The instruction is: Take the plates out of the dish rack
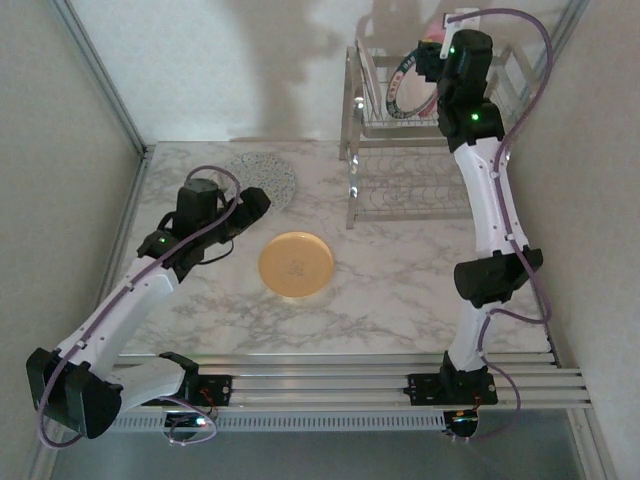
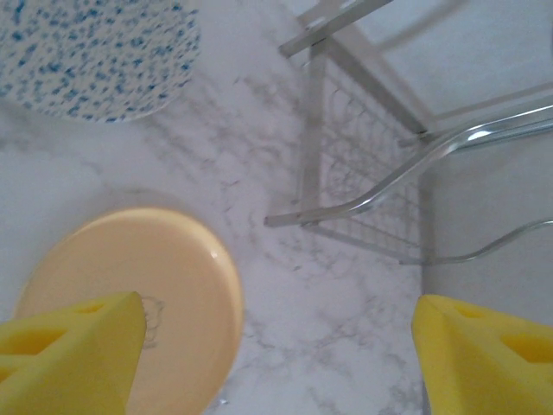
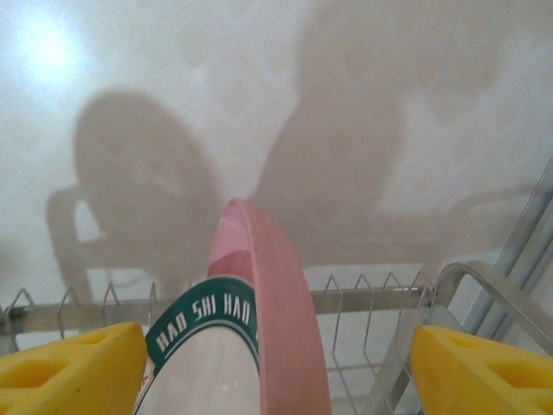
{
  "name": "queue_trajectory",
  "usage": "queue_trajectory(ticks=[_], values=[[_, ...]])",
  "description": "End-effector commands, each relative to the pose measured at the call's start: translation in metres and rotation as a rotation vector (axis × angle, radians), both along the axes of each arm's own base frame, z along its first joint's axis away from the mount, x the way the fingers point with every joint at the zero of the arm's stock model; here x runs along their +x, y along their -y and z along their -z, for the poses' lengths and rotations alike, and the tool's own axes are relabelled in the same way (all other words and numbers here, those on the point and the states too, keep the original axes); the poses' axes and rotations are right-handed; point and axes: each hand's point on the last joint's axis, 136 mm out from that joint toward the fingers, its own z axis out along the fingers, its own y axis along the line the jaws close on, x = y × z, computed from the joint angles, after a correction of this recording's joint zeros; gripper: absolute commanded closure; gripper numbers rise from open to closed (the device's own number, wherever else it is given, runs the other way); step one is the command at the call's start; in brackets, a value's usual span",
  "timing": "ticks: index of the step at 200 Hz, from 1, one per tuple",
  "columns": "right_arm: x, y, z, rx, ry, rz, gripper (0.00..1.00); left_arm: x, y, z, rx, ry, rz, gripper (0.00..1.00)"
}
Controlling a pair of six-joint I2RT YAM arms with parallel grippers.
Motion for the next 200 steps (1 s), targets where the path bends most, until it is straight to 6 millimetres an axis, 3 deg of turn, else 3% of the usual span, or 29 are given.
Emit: queue_trajectory(ticks=[1,61,100,151,200], values=[[0.003,0.011,-0.016,-0.006,0.042,0.05,0.22,0.003,0.001,-0.039,-0.047,0.08,0.003,0.19],[0.023,0.016,0.003,-0.001,0.011,0.067,0.33,0.008,0.006,-0.063,-0.077,0.128,0.02,0.19],[0.027,0.016,0.003,0.002,0.023,0.066,0.41,0.009,0.009,-0.066,-0.086,0.135,0.03,0.19],[0.028,0.018,0.005,-0.012,0.016,0.085,0.44,0.009,0.01,-0.071,-0.095,0.149,0.034,0.2],[0.025,0.019,0.001,-0.033,0.02,0.088,0.55,0.007,0.009,-0.073,-0.1,0.156,0.034,0.2]])
